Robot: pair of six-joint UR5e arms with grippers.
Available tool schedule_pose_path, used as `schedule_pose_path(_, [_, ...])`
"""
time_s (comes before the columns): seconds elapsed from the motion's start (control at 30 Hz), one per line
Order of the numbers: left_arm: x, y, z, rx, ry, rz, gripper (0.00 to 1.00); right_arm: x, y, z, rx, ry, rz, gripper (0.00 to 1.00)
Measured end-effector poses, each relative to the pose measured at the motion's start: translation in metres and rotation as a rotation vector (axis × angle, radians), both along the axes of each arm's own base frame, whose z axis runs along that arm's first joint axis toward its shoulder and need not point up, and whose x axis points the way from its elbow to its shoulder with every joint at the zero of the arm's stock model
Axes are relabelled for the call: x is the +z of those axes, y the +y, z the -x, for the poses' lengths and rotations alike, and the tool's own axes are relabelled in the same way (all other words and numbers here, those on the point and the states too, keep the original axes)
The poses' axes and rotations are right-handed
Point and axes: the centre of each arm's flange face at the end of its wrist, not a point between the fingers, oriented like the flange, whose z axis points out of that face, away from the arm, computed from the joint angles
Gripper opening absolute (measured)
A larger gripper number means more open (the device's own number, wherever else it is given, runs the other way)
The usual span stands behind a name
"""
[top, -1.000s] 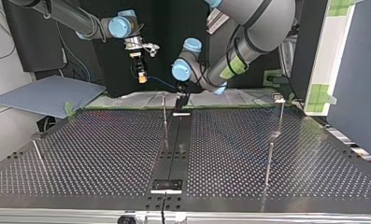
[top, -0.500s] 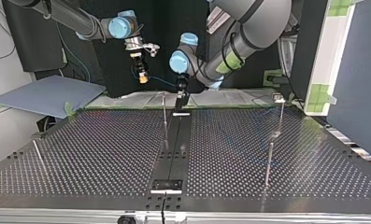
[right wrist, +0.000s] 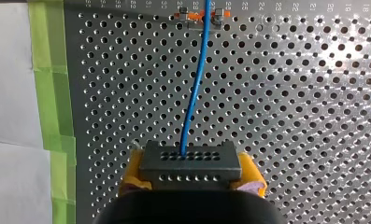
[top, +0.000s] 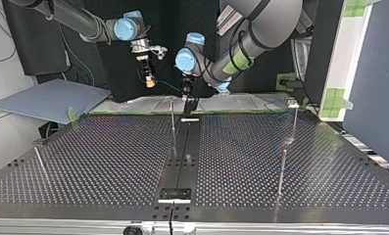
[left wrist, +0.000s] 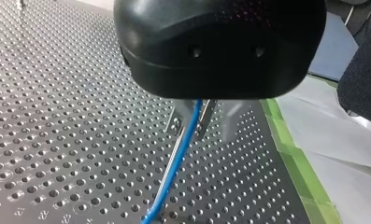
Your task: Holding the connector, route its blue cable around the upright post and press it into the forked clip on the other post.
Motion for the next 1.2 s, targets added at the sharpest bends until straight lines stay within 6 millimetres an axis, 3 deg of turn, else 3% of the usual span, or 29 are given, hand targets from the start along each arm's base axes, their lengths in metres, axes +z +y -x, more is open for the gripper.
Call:
schedule_pose_path(0.83, [-0.006,-0.005,0.019,0.041,-0.060,-0.015,0.09,0.001,-0.010,0.009,-0.025,-0.015,0.008,0.00])
schedule_pose_path(0.97, [-0.005,-0.006,0.018,0.047,-0.086,-0.009,0.00,0.002,-0.013,0.010,-0.022,-0.021,0.013,0.00])
schedule_pose_path(1.2, [-0.003,-0.009,0.016,0.043,-0.115,-0.007,0.00,0.002,-0.014,0.010,-0.015,-0.024,0.014,0.00])
